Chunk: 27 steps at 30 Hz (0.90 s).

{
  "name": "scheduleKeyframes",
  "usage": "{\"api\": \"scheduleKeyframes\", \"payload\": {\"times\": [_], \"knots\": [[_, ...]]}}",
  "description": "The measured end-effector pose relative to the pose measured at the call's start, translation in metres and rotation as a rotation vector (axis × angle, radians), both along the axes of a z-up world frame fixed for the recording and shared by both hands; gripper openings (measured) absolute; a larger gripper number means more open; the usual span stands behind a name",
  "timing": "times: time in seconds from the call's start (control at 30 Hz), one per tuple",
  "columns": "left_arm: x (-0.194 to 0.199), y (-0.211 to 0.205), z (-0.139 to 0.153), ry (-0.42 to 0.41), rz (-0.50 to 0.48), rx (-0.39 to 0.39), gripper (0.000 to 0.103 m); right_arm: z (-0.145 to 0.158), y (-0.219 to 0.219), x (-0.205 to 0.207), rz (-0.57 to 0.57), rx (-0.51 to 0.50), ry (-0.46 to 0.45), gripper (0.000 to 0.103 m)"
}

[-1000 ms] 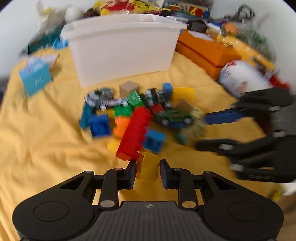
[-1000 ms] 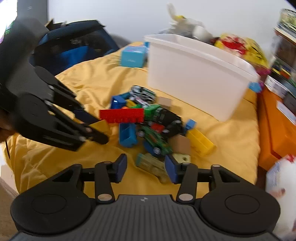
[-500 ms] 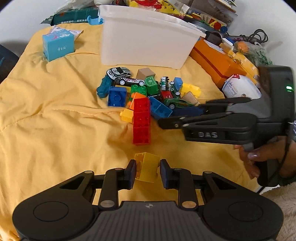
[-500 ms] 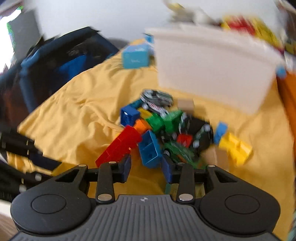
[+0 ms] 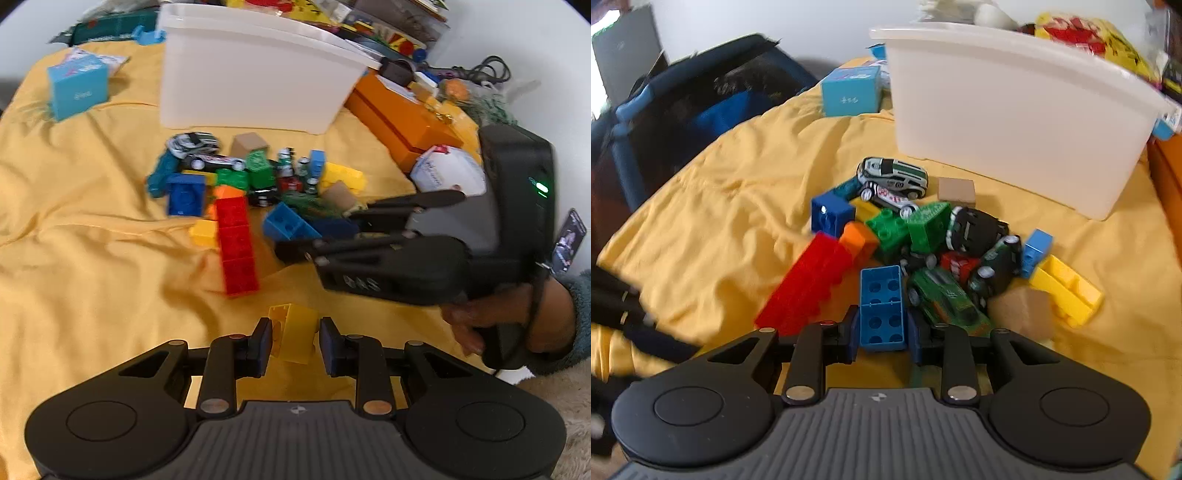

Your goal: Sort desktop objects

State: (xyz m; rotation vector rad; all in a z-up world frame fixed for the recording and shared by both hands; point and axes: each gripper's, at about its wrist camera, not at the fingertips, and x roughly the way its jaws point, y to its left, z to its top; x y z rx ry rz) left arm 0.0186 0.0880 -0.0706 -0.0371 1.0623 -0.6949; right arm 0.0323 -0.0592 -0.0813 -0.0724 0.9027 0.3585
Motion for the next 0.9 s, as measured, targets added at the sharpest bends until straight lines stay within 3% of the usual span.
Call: {"api": "scheduleKeyframes", "payload": {"times": [0.17, 0.33, 0.5, 0.57, 0.63, 0.7, 0.9], "knots": [[0.006, -0.012, -0.012, 0.051, -0.018, -0.034, 0.031, -0.002, -0.025, -0.021, 0.021, -0.06, 0.027, 0.029], [0.021, -0.026, -0.028, 0.144, -0.012, -0.11, 0.031, 0.004, -0.032, -0.026, -0.02, -0.196, -0.05, 0.027], [0.021, -0.021, -0.032, 0.157, 0.02, -0.086, 0.036, 0.0, -0.021, -0.038, 0.038, -0.282, -0.085, 0.027], [0.018, -0.018, -0.023, 0.106, 0.022, -0.053, 0.039, -0.003, -0.017, -0.042, 0.055, -0.289, -0.087, 0.027], [0.012, -0.021, -0.011, 0.005, 0.004, 0.032, 0.046, -0.002, -0.014, -0.045, 0.064, -0.289, -0.094, 0.027], [0.006, -0.022, -0.002, -0.067, -0.019, 0.088, 0.047, -0.001, -0.012, -0.048, 0.075, -0.277, -0.098, 0.027], [-0.006, -0.018, 0.017, -0.122, -0.016, 0.088, 0.048, -0.001, -0.005, -0.056, 0.105, -0.217, -0.078, 0.028]]}}
